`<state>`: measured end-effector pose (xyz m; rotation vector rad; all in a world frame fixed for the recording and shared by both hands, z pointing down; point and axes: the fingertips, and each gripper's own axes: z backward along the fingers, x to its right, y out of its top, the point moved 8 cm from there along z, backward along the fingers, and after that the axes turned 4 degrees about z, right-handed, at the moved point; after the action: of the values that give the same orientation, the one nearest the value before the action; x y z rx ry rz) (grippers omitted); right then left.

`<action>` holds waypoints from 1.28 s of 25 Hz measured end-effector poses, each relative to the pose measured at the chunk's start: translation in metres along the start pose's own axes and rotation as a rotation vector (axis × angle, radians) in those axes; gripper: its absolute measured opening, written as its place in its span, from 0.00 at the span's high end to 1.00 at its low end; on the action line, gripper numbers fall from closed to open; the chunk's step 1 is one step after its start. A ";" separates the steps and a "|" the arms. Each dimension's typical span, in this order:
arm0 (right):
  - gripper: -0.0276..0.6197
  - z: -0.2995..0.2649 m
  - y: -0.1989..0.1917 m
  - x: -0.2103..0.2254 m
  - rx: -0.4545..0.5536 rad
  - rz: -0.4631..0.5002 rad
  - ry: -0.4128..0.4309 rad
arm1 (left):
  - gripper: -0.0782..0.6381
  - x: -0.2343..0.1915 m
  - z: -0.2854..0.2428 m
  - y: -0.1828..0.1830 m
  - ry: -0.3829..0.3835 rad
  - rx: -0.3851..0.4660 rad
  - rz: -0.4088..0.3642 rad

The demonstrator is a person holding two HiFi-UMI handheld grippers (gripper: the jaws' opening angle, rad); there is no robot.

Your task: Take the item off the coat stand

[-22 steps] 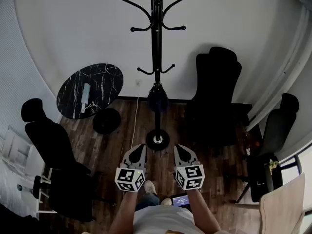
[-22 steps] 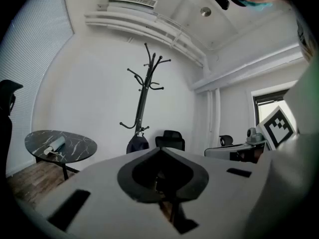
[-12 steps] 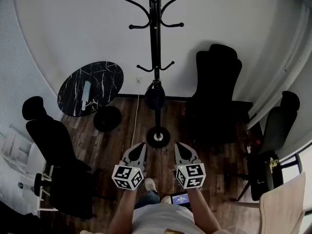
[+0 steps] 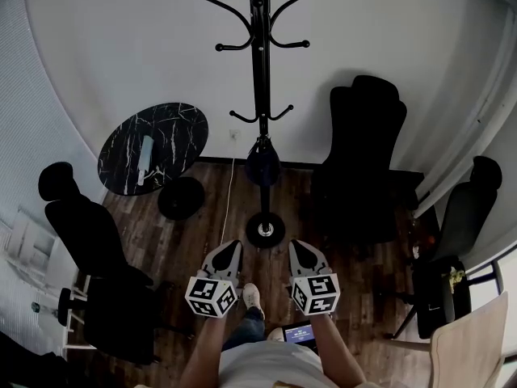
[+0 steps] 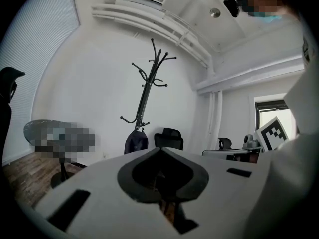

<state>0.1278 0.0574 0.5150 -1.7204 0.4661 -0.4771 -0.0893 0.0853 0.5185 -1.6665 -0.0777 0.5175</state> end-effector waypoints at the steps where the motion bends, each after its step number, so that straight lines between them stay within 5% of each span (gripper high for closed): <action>1: 0.94 -0.005 0.000 0.002 -0.002 -0.002 -0.001 | 0.86 -0.003 -0.004 -0.001 0.002 -0.002 0.002; 11: 0.94 -0.087 0.007 0.039 -0.046 0.007 -0.025 | 0.86 -0.059 -0.083 0.010 0.009 -0.001 0.034; 23: 0.94 -0.205 0.031 0.077 -0.063 0.005 -0.052 | 0.86 -0.132 -0.206 0.042 -0.079 -0.045 0.017; 32: 0.94 -0.237 0.022 0.084 -0.094 0.001 -0.121 | 0.86 -0.163 -0.239 0.036 -0.123 -0.078 0.010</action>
<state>0.0666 -0.1859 0.5429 -1.8282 0.4080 -0.3527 -0.1541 -0.1976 0.5484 -1.7102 -0.1819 0.6313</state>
